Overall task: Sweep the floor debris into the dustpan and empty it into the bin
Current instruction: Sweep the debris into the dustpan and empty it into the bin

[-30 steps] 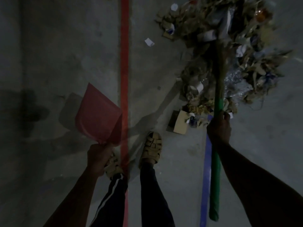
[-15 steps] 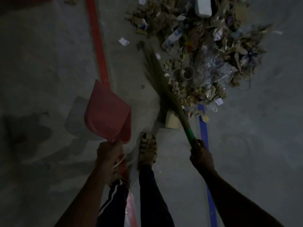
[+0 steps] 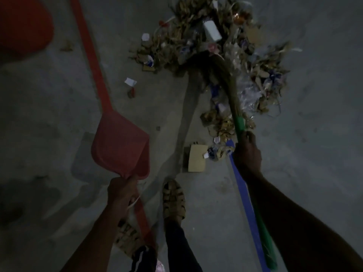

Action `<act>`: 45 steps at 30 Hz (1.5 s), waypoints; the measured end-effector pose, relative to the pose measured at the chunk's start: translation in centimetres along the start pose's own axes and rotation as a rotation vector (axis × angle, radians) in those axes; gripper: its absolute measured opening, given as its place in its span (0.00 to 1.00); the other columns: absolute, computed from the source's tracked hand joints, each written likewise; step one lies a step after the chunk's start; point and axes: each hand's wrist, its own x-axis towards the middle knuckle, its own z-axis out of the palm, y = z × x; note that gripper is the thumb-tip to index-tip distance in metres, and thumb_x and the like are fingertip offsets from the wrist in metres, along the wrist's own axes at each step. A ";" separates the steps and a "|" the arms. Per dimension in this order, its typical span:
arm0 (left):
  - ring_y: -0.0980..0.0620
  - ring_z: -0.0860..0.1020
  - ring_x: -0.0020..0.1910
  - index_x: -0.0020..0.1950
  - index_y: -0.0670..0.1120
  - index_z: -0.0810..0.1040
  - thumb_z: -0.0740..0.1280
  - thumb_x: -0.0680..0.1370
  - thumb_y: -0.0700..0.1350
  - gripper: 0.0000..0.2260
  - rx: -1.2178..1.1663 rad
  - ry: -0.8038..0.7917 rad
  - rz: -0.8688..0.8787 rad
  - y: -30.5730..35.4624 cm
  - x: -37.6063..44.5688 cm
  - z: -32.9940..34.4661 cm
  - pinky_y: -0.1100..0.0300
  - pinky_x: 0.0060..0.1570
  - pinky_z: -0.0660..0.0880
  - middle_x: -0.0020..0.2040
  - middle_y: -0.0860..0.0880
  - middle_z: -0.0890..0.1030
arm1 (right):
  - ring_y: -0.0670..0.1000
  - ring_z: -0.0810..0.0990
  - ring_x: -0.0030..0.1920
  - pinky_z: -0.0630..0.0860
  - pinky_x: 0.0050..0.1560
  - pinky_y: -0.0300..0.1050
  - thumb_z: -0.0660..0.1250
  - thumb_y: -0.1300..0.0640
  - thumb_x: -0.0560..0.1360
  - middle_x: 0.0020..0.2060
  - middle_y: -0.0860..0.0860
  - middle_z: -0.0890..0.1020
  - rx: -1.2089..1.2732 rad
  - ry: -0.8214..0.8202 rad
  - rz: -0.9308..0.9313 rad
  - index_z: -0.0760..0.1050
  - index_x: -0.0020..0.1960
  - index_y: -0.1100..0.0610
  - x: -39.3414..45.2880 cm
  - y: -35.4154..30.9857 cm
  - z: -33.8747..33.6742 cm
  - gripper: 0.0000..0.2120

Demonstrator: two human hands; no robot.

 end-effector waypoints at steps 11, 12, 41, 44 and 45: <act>0.49 0.71 0.25 0.28 0.45 0.72 0.77 0.71 0.53 0.20 -0.157 -0.004 0.075 8.3 1.5 -1.9 0.54 0.32 0.69 0.26 0.44 0.74 | 0.64 0.76 0.56 0.75 0.46 0.50 0.67 0.61 0.76 0.68 0.63 0.69 0.257 -0.133 -0.295 0.67 0.72 0.64 -1.8 -6.4 1.1 0.25; 0.49 0.72 0.26 0.32 0.45 0.74 0.77 0.70 0.53 0.17 -0.180 0.009 0.088 8.7 2.4 -2.2 0.54 0.31 0.69 0.28 0.43 0.76 | 0.64 0.77 0.55 0.76 0.45 0.51 0.67 0.61 0.75 0.67 0.63 0.70 0.269 -0.146 -0.337 0.68 0.71 0.65 -1.4 -7.5 1.6 0.25; 0.50 0.70 0.23 0.30 0.43 0.75 0.75 0.74 0.57 0.22 -0.237 0.024 -0.130 17.7 19.4 -16.7 0.61 0.28 0.67 0.23 0.48 0.75 | 0.60 0.78 0.46 0.75 0.42 0.46 0.58 0.53 0.80 0.62 0.62 0.72 0.421 -0.238 -0.319 0.67 0.71 0.65 5.6 -32.7 8.6 0.24; 0.49 0.70 0.23 0.33 0.42 0.76 0.73 0.75 0.56 0.20 -0.228 0.051 -0.178 17.3 20.2 -17.8 0.59 0.29 0.66 0.26 0.46 0.75 | 0.61 0.80 0.47 0.81 0.41 0.59 0.55 0.44 0.78 0.63 0.57 0.71 0.531 -0.365 -0.300 0.64 0.74 0.58 5.9 -37.7 10.3 0.29; 0.49 0.69 0.22 0.33 0.41 0.76 0.73 0.75 0.56 0.21 -0.230 0.060 -0.188 17.0 20.4 -18.2 0.60 0.28 0.66 0.26 0.46 0.75 | 0.61 0.81 0.47 0.81 0.42 0.61 0.55 0.45 0.79 0.64 0.55 0.70 0.553 -0.401 -0.302 0.64 0.75 0.56 6.0 -39.5 10.6 0.28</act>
